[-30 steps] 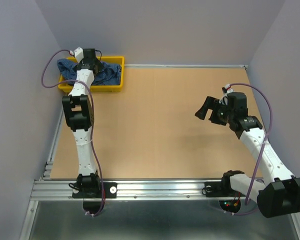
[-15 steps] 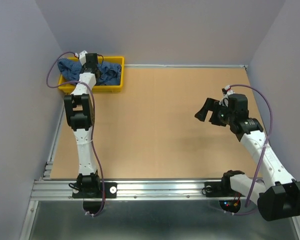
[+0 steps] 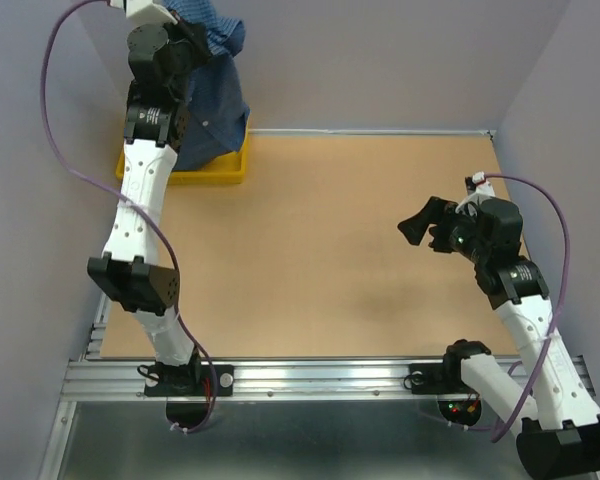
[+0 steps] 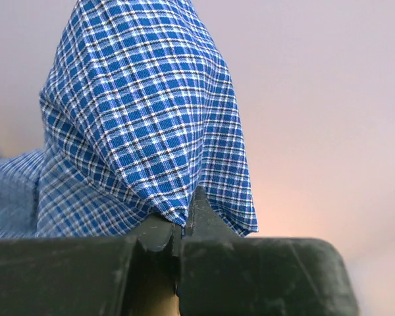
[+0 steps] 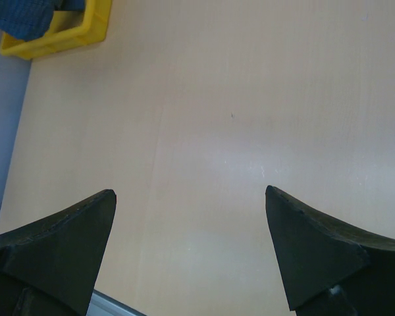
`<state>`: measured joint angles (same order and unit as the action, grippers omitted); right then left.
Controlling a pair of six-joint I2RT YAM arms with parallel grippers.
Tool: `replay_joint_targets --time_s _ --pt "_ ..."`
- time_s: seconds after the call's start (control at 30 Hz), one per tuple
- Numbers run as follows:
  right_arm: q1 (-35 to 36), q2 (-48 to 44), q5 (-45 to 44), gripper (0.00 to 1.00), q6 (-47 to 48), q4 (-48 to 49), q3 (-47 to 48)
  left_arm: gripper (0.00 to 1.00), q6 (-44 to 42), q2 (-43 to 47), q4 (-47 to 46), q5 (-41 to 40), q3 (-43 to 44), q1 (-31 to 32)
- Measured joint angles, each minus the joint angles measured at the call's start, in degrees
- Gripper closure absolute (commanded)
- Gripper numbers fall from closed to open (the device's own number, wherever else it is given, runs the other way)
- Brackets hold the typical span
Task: Fold and stack the long sleeve shirts
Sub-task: Move the shirt to the center of the board
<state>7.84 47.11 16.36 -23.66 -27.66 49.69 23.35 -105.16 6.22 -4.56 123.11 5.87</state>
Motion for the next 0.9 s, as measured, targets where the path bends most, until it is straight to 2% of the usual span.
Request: replay_joint_targets --time_s 0.2,0.3,0.4,0.47,0.5,0.6,0.63,0.73,0.83,0.9 --pt "0.0 -6.6 -1.5 0.00 -0.6 0.0 0.0 1.00 -1.7 13.7 -3.3 7.3 2.6 14.4" --pt "0.0 -9.7 -2.6 0.00 -0.8 0.0 0.0 1.00 -1.9 18.7 -5.1 11.4 1.1 18.8" --pt "0.0 -12.3 -3.8 0.00 -1.1 0.0 0.0 1.00 -1.9 24.3 -7.5 14.1 -5.5 19.9" --pt "0.0 -13.7 -4.2 0.00 -1.3 0.0 0.0 1.00 -2.3 28.9 -8.8 15.1 -13.2 20.1" --pt "0.0 -14.1 -4.5 0.00 -1.5 0.0 0.0 0.83 -2.6 31.0 -9.7 15.1 -17.7 20.1" --pt "0.0 -14.9 -5.4 0.00 -1.7 -0.2 0.0 0.53 -2.7 36.6 -10.5 14.9 -31.8 20.1" --pt "0.0 -15.2 -5.7 0.00 -1.9 -0.2 0.0 0.36 -2.5 38.5 -11.6 15.1 -38.0 20.1" --pt "0.0 -16.1 -6.0 0.00 -1.9 -0.1 -0.2 0.18 -0.8 43.3 -9.8 15.7 -55.0 20.0" --pt "0.0 -16.3 -5.2 0.00 -1.8 -0.2 -1.2 0.07 1.3 47.0 -4.0 15.0 -68.1 20.1" --pt "0.0 -15.2 -3.9 0.02 -1.6 -0.2 -1.7 0.01 3.3 51.0 1.4 12.5 -73.8 20.1"
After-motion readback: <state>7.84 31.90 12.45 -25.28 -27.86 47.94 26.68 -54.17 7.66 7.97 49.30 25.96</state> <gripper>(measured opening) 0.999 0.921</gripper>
